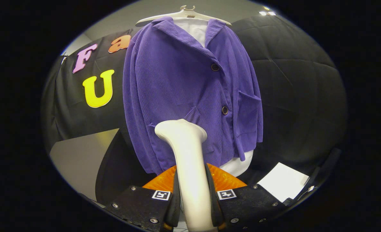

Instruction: Iron the clothes twice with a garment steamer, once on the left side and once on the right side.

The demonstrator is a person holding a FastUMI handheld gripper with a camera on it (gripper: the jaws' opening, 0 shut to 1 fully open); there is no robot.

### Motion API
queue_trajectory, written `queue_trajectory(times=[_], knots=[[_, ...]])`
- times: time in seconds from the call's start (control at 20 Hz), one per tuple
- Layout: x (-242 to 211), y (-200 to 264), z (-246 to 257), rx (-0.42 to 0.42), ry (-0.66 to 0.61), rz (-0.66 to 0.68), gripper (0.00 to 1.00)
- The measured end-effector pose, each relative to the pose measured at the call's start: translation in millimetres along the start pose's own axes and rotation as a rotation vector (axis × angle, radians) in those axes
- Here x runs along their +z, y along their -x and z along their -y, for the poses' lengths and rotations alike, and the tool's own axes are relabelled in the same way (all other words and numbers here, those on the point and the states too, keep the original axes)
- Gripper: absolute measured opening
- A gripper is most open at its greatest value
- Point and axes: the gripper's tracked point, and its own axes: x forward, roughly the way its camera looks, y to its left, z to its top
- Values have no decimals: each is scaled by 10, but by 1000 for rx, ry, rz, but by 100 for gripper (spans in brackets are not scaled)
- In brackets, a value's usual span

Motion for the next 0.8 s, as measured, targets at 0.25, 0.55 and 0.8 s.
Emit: queue_trajectory(times=[0.25,0.55,0.8], knots=[[-299,-31,93,-12,7,-40,38],[-552,-59,29,6,-19,-103,38],[-576,54,262,0,-48,-99,38]])
